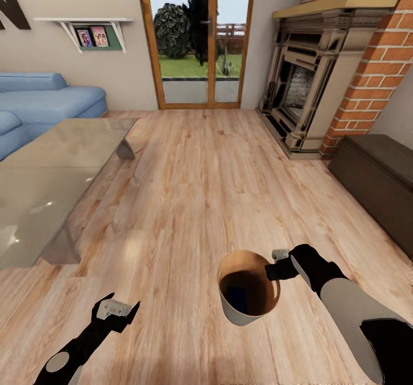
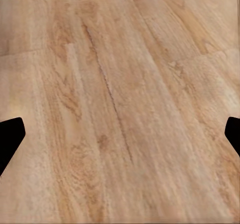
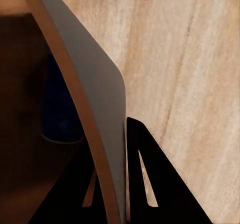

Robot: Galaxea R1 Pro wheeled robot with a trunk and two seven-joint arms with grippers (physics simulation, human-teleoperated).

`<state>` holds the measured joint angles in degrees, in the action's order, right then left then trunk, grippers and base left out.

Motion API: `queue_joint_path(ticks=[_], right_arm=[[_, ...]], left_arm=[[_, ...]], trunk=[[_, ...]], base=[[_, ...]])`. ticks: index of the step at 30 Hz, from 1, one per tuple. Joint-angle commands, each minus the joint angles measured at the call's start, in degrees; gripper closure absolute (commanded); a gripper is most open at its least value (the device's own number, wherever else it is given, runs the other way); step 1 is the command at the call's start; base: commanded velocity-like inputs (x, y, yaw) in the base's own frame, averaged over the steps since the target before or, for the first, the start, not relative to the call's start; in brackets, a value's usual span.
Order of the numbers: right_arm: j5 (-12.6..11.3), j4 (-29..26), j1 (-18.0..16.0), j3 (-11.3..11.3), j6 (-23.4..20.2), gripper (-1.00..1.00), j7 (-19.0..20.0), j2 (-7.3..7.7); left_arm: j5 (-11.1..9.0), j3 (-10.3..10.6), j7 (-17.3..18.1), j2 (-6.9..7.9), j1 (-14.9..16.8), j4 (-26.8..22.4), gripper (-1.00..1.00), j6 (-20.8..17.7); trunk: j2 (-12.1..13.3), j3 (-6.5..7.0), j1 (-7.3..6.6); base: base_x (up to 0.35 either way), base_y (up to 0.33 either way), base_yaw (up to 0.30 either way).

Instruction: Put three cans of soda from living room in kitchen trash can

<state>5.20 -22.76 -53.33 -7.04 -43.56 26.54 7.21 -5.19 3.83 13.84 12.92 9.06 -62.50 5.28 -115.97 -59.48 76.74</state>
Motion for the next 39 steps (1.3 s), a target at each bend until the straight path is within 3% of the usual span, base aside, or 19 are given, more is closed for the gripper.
queue_joint_path(ticks=[1,26,39], right_arm=[[-1.16,0.00,-0.02,0.18,-0.29,1.00,0.35,-0.01],[-1.16,-0.08,-0.02,0.34,-0.29,1.00,0.26,0.05],[-1.10,-0.09,-0.02,0.28,-0.29,1.00,0.21,0.04]], left_arm=[[0.00,0.01,0.07,0.02,0.00,0.01,-1.00,0.00],[0.05,0.13,0.12,0.01,0.01,0.01,-1.00,-0.03],[0.04,0.16,-0.12,0.00,0.00,0.01,-1.00,0.08]], trunk=[[0.00,-0.02,0.00],[0.00,-0.76,0.00],[0.00,-0.91,0.00]], base=[[-0.003,0.302,-0.207],[0.000,0.315,-0.221],[0.006,0.052,-0.076]])
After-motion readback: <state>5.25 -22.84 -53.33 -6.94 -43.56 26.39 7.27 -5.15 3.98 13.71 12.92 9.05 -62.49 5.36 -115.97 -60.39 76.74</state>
